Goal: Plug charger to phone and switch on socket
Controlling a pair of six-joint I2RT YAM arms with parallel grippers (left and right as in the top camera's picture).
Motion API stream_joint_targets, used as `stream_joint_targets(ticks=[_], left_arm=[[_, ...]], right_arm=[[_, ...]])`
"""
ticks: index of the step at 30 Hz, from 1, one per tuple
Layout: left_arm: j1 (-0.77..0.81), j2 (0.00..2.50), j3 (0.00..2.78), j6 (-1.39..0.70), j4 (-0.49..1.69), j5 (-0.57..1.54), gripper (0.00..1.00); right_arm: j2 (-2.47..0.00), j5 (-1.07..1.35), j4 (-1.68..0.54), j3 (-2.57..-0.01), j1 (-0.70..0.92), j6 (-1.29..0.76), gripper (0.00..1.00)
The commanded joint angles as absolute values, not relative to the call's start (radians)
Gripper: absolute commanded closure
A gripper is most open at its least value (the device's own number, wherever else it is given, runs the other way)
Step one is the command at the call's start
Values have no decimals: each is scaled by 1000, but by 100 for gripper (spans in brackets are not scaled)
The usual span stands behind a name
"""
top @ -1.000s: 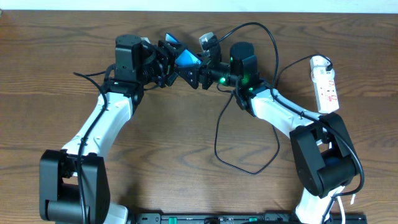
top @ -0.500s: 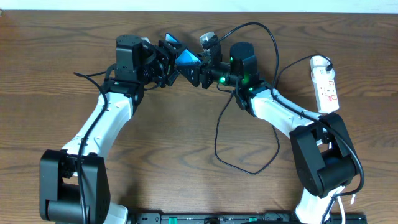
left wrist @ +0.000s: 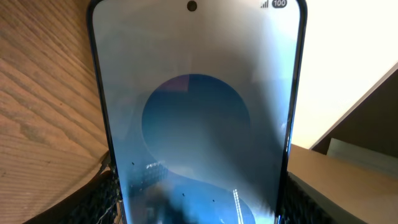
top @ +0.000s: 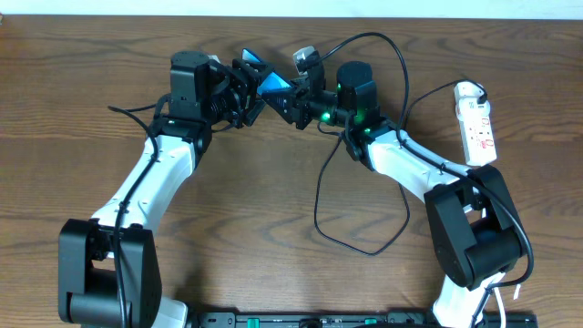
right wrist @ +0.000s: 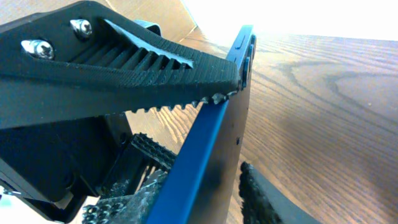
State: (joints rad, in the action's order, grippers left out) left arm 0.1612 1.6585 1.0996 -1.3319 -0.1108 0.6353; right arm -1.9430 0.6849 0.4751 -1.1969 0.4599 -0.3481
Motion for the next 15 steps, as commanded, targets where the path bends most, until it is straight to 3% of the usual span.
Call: stream_joint_targets(ticks=[1,9,11,14,15], left_arm=[[176,1644,1102,-1330,-120,661,93],[176,1644,1102,-1330,-120,661,92],[176,1644,1102,-1330,-120,661,87],[176,1644,1102,-1330,-120,661,83],[176,1644,1102,-1330,-120,661,78]], right_arm=[[-1934,682,476,-1212,469,-344,68],[-1934,679,476,-1212,469,-344,92],[-1934,679,476,-1212,469,-344,99],[-1934,679,476,-1212,469,-344,99],[-1934,678,476,-1212,469,-344,99]])
